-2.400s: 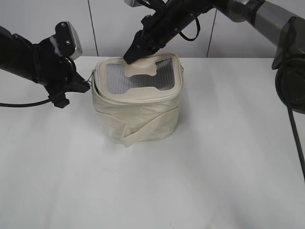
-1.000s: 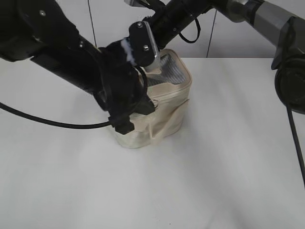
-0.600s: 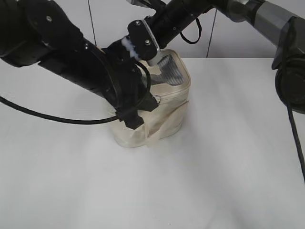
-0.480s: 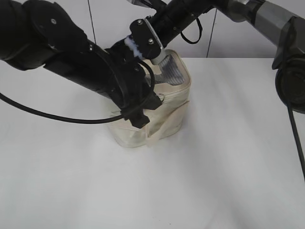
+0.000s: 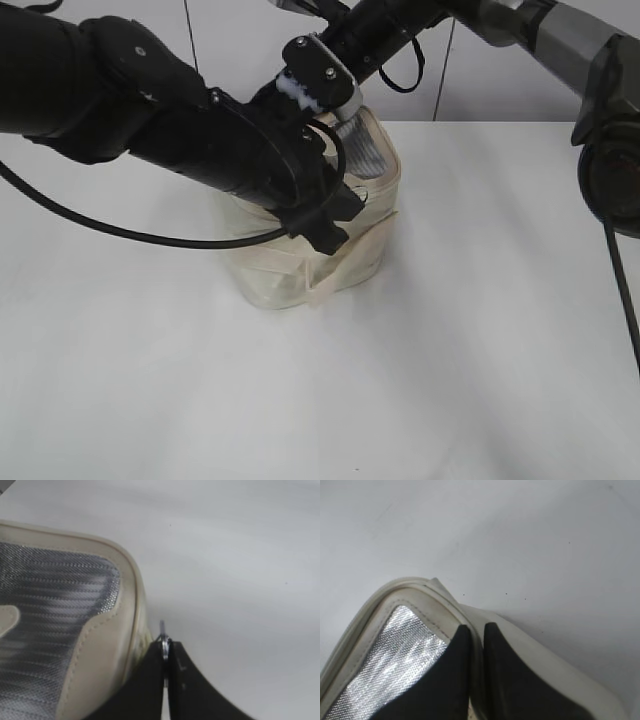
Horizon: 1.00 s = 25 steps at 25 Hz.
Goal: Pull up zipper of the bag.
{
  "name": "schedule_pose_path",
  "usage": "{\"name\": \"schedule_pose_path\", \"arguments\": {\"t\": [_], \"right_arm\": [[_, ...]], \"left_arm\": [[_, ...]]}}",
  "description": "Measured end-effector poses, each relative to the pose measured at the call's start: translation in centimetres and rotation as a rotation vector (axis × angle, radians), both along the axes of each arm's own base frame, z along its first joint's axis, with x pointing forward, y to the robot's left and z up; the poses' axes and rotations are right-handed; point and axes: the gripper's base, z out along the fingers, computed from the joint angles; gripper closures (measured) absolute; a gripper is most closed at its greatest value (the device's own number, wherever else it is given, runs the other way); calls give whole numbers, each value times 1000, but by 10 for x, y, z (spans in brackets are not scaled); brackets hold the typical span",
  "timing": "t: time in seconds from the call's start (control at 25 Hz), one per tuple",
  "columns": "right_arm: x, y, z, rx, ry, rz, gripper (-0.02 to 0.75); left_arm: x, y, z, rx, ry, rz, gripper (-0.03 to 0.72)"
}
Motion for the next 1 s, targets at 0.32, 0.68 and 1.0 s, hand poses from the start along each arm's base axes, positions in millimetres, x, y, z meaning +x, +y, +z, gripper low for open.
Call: {"name": "schedule_pose_path", "arguments": {"t": [0.32,0.68,1.0], "right_arm": [[1,-1,0,2,10,-15,609],[27,-62,23,27,35,-206,351],[42,-160,50,110,73,-396,407]], "left_arm": [[-3,-1,0,-24,81,-17,585],[9,39,31,-100,200,92,361],[59,114,59,-270,195,381,363]]}}
